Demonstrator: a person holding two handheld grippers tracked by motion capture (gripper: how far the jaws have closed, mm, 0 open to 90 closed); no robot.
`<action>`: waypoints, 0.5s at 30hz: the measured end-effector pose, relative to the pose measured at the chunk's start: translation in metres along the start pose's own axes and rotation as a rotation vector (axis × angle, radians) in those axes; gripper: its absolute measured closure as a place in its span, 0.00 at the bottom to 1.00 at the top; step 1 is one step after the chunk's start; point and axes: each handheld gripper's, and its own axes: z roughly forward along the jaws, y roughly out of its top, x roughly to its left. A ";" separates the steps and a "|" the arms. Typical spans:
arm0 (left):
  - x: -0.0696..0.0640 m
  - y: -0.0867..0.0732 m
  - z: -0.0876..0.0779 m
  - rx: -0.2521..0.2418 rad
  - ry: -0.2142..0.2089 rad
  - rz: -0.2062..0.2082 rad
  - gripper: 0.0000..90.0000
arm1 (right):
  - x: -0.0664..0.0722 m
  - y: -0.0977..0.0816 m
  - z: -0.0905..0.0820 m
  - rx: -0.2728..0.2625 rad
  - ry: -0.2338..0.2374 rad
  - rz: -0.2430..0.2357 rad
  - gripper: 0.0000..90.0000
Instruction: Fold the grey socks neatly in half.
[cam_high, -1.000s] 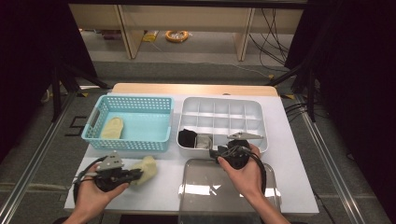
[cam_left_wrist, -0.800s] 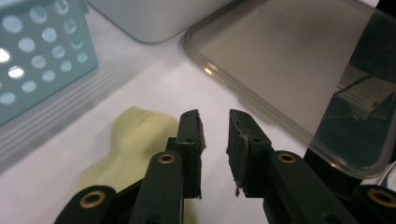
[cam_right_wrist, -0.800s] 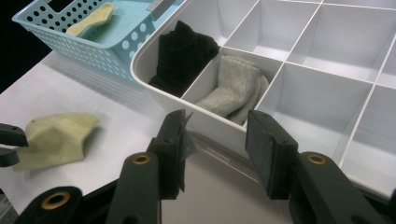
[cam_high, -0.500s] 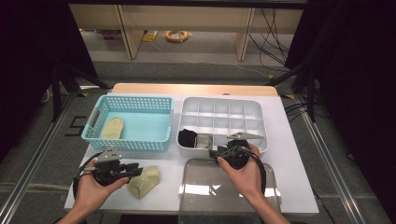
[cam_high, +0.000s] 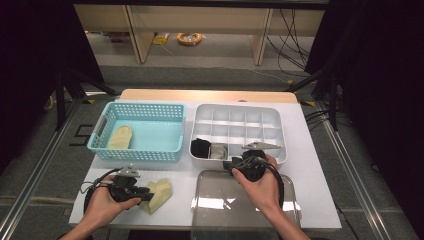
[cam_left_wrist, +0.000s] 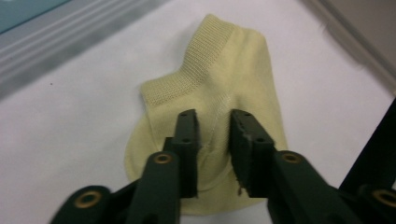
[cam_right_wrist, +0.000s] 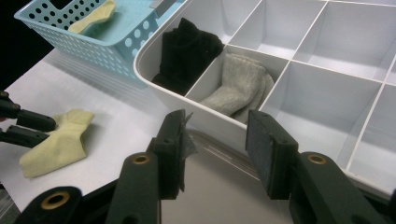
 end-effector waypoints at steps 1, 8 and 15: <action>-0.001 0.000 0.001 -0.002 0.015 0.009 0.87 | 0.000 0.000 0.000 0.005 0.015 0.015 0.65; 0.003 0.001 -0.010 -0.056 0.038 -0.017 0.96 | 0.001 0.000 0.000 -0.001 0.014 0.023 0.65; 0.014 0.001 -0.035 -0.100 0.126 -0.045 0.96 | 0.001 0.000 0.001 -0.002 0.014 0.018 0.65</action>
